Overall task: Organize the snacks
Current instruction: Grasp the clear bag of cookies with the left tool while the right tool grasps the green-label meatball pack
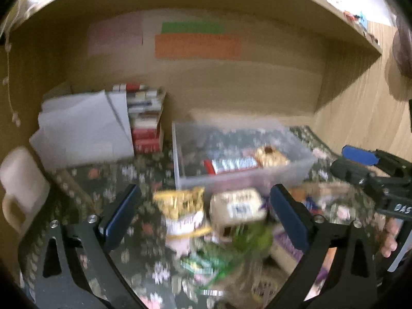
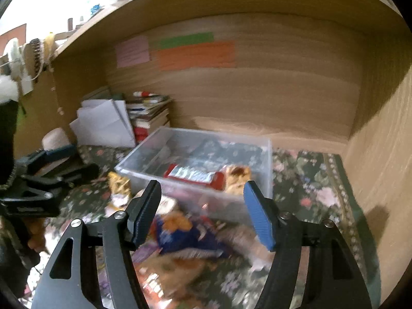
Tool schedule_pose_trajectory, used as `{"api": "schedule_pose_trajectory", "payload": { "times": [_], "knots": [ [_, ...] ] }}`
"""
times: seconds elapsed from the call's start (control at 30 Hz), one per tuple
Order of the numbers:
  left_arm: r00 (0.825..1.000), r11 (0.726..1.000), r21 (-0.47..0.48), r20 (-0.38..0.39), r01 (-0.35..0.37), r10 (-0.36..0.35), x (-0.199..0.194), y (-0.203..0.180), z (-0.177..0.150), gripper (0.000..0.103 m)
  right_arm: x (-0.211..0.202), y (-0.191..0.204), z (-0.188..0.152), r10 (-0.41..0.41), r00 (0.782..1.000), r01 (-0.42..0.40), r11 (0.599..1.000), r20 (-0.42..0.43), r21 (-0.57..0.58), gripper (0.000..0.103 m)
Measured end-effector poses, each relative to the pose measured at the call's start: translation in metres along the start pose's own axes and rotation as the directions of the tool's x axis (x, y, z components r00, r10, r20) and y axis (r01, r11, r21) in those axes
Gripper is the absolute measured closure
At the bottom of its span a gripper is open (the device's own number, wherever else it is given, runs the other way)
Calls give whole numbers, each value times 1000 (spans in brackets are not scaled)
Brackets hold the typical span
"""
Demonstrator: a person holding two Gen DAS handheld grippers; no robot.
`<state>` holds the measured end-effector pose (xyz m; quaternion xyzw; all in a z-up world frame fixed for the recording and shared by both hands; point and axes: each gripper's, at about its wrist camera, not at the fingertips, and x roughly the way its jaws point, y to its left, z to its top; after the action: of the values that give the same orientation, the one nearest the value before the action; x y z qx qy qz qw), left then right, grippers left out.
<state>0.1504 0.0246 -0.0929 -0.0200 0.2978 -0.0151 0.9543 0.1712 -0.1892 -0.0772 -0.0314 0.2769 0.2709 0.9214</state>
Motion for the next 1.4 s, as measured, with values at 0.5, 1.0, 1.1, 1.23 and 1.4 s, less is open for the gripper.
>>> {"api": "schedule_pose_trajectory", "payload": {
  "times": [0.5, 1.0, 1.1, 1.23, 1.4],
  "knots": [
    [994, 997, -76, -104, 8, -16, -25, 2, -72, 2, -28, 7, -74, 2, 999, 0, 998, -35, 67, 24],
    [978, 990, -119, -188, 69, -91, 6, -19, -97, 2, 10, 3, -103, 67, 979, -46, 993, -194, 113, 19],
    [978, 991, -118, -187, 70, -91, 12, -20, -97, 2, 20, 6, -105, 86, 974, -64, 992, -210, 110, 18],
    [982, 991, -104, -163, 83, -99, 15, -22, -96, 2, 22, 10, -105, 78, 977, -61, 994, -199, 90, 21],
    [982, 989, -106, -146, 105, -120, 14, -22, -94, 22, 21, 7, -106, 93, 977, -75, 992, -192, 97, 47]
  ]
}}
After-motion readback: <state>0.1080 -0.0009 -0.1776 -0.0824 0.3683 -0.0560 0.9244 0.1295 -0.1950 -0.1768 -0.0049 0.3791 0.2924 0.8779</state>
